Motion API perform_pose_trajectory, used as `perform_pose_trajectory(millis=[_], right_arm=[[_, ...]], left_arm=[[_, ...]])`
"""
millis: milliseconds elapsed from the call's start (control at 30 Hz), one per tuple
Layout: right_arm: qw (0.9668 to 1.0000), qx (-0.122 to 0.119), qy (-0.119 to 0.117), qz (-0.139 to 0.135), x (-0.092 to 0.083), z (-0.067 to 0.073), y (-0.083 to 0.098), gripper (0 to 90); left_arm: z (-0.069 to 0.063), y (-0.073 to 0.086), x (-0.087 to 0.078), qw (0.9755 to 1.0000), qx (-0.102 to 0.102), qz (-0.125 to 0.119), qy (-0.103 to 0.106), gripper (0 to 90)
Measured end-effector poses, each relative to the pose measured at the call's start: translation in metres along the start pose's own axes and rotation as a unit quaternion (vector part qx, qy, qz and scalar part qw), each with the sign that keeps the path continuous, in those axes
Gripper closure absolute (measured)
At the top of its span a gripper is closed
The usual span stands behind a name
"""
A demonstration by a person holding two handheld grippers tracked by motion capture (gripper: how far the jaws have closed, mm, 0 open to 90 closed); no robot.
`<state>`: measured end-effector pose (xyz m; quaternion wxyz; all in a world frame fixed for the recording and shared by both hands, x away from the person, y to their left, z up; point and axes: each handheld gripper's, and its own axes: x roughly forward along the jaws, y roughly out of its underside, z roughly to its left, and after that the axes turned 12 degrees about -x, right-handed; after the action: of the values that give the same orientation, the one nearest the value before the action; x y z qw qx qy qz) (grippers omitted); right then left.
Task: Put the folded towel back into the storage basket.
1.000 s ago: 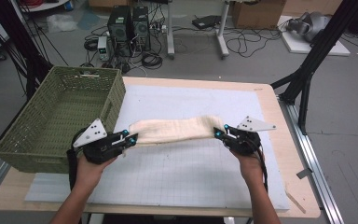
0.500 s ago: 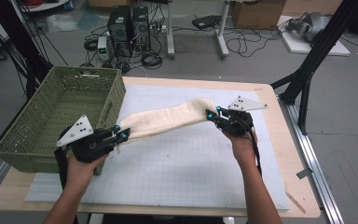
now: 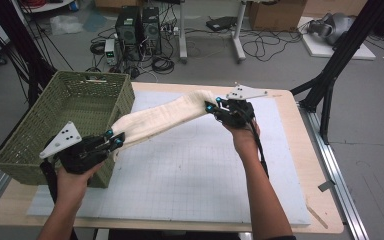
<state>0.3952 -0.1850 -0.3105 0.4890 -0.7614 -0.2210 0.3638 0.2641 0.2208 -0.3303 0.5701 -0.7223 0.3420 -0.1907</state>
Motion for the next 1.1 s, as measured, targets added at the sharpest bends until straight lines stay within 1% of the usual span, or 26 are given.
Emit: perform_pose_trajectory(millis=[67, 100, 133, 167, 300, 367, 400, 433, 500, 533, 567, 667, 700, 733, 867, 1000, 1100], right_arm=[[1.0, -0.005, 0.001, -0.005, 0.01, 0.001, -0.009, 78.9], [1.0, -0.005, 0.001, -0.005, 0.01, 0.001, -0.009, 78.9], [0.9999, -0.009, -0.001, -0.008, 0.016, 0.001, -0.016, 78.9], [0.9999, -0.009, -0.001, -0.008, 0.016, 0.001, -0.016, 78.9], [0.9997, -0.021, -0.008, -0.008, 0.028, 0.002, -0.028, 78.9], [0.9996, -0.024, -0.015, -0.003, 0.036, 0.002, -0.035, 78.9], [0.9994, -0.028, -0.017, -0.006, 0.044, 0.003, -0.041, 78.9], [0.9994, -0.028, -0.017, -0.006, 0.044, 0.003, -0.041, 78.9], [0.9993, -0.03, -0.019, -0.006, 0.051, 0.004, -0.047, 78.9], [0.9992, -0.031, -0.024, -0.005, 0.059, 0.004, -0.052, 78.9], [0.9992, -0.031, -0.024, -0.005, 0.059, 0.004, -0.052, 78.9], [0.999, -0.034, -0.028, -0.001, 0.071, 0.005, -0.06, 78.9], [0.9991, -0.032, -0.028, -0.001, 0.079, 0.006, -0.065, 78.9], [0.9991, -0.032, -0.028, -0.001, 0.079, 0.006, -0.065, 78.9], [0.9989, -0.036, -0.032, -0.003, 0.096, 0.009, -0.076, 78.9], [0.9983, -0.043, -0.04, 0.002, 0.112, 0.012, -0.086, 78.9], [0.9979, -0.049, -0.043, -0.003, 0.122, 0.016, -0.095, 78.9]], left_arm=[[0.002, -0.001, -0.004, 1.0, -0.001, -0.003, -0.005, 81.3], [0.003, -0.002, -0.006, 1.0, -0.001, -0.005, -0.009, 81.3], [0.003, -0.002, -0.008, 0.9999, -0.001, -0.006, -0.012, 81.3], [0.005, -0.003, -0.01, 0.9998, -0.001, -0.007, -0.016, 81.3], [0.009, -0.004, -0.019, 0.9995, -0.005, -0.015, -0.027, 81.3], [0.011, -0.005, -0.023, 0.9994, -0.004, -0.017, -0.031, 81.3], [0.011, -0.006, -0.025, 0.9993, -0.003, -0.018, -0.033, 81.3], [0.012, -0.006, -0.027, 0.9992, -0.003, -0.018, -0.036, 81.3], [0.015, -0.007, -0.03, 0.999, -0.004, -0.022, -0.039, 81.3], [0.016, -0.007, -0.032, 0.9989, -0.004, -0.023, -0.041, 81.3], [0.017, -0.007, -0.034, 0.9987, -0.005, -0.024, -0.044, 81.3], [0.019, -0.008, -0.038, 0.9984, -0.001, -0.023, -0.051, 81.3], [0.02, -0.008, -0.039, 0.9983, 0.0, -0.024, -0.054, 81.3], [0.02, -0.008, -0.041, 0.9981, 0.001, -0.024, -0.057, 81.3], [0.024, -0.01, -0.049, 0.9974, -0.003, -0.032, -0.065, 81.3], [0.029, -0.011, -0.057, 0.9965, -0.005, -0.037, -0.074, 81.3], [0.032, -0.011, -0.063, 0.9956, -0.007, -0.043, -0.083, 81.5]])
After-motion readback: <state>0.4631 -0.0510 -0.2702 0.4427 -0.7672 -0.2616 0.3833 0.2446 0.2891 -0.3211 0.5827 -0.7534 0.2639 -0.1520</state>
